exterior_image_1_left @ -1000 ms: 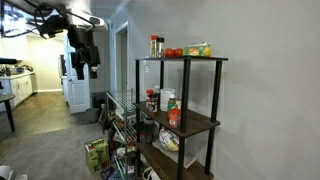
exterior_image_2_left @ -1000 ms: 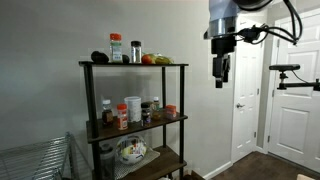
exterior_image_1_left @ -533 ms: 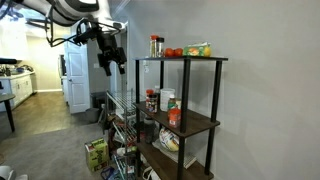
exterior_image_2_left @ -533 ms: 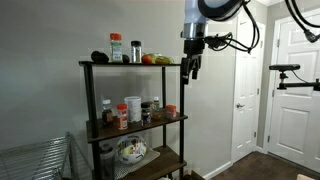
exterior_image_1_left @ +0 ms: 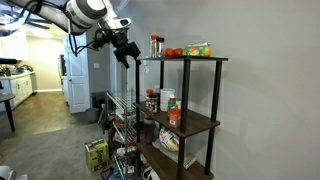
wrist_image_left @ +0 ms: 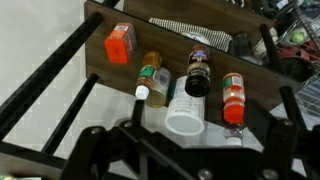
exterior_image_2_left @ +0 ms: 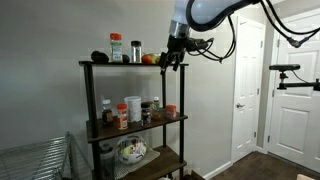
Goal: Take the spice bottle off of the top and place it on the second shelf
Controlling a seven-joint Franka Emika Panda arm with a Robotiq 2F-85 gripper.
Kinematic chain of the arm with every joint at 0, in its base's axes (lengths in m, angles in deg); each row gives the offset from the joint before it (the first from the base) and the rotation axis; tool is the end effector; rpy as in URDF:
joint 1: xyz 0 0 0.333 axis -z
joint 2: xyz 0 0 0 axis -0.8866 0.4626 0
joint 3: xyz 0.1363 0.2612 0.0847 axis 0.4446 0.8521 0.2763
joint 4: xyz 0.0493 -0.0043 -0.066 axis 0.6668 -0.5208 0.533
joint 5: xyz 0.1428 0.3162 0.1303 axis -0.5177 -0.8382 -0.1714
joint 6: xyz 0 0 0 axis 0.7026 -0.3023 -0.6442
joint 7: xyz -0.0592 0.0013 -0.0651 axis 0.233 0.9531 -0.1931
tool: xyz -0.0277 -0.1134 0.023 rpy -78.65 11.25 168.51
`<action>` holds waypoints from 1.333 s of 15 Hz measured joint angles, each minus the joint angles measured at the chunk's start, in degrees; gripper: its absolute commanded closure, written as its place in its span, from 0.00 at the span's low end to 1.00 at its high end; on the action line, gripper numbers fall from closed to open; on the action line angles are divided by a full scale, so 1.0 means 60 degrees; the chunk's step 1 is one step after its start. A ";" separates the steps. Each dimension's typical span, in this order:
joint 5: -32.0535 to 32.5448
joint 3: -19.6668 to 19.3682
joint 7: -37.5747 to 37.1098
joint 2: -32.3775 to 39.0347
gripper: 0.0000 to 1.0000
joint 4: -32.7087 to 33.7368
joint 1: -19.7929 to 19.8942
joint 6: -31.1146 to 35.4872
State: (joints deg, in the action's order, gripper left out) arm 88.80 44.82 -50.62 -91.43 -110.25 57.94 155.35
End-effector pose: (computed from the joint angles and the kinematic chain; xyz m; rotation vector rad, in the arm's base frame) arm 0.4732 0.1334 0.6020 2.8529 0.2312 0.7791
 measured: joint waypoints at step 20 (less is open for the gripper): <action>0.1883 0.0611 -0.3499 0.0228 0.00 -0.0082 0.0766 0.2823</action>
State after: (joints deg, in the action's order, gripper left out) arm 100.10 48.49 -71.61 -90.06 -110.74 62.54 172.29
